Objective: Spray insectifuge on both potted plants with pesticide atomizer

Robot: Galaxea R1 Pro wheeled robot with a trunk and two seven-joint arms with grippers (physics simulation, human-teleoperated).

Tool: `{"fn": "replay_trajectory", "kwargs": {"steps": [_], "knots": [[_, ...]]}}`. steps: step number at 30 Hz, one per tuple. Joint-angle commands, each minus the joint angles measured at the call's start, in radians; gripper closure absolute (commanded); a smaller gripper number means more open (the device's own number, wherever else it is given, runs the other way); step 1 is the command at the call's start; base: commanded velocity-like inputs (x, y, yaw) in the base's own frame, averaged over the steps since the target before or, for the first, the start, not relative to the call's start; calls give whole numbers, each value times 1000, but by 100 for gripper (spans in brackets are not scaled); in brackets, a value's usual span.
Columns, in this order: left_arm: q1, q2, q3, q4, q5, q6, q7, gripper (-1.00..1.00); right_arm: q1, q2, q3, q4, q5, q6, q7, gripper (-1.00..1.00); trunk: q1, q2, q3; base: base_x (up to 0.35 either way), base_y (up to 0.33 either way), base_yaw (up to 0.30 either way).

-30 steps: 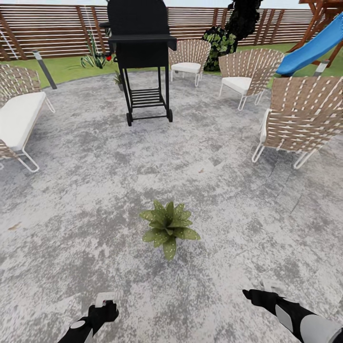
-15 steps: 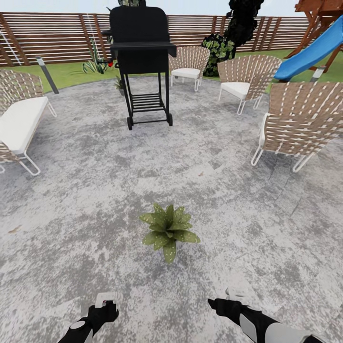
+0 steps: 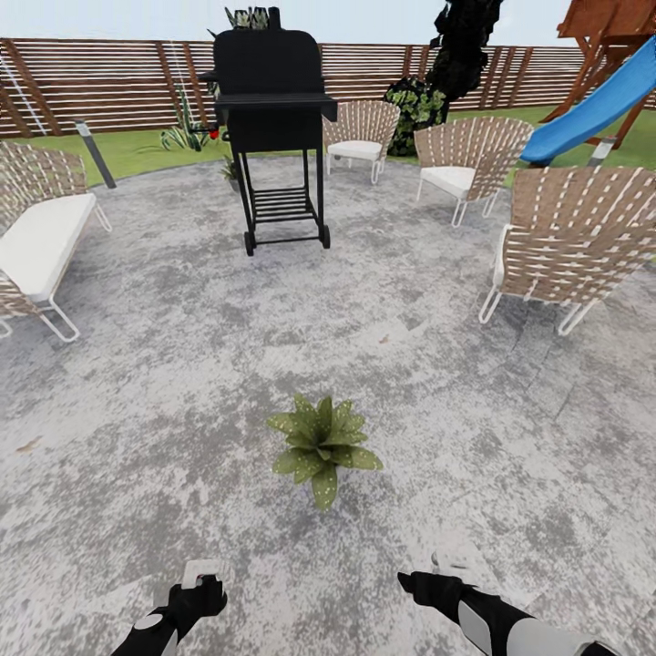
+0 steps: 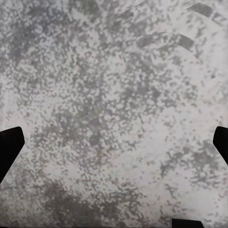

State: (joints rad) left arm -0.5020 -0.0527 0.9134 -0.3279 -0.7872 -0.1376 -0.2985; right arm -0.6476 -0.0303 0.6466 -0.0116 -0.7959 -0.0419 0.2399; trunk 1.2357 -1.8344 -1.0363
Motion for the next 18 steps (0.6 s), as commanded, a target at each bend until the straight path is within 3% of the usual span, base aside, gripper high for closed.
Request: {"fn": "replay_trajectory", "kwargs": {"steps": [1, 18], "knots": [[-1, -1, 8, -2, -10, -4, -5, 100, 0, 0, 8, 1, -9, -3, 4, -100, 0, 0, 1, 0, 0, 0], [0, -1, 8, -2, -10, -4, -5, 100, 21, 1, 8, 1, -9, -3, 4, -100, 0, 0, 28, 0, 0, 0]]}}
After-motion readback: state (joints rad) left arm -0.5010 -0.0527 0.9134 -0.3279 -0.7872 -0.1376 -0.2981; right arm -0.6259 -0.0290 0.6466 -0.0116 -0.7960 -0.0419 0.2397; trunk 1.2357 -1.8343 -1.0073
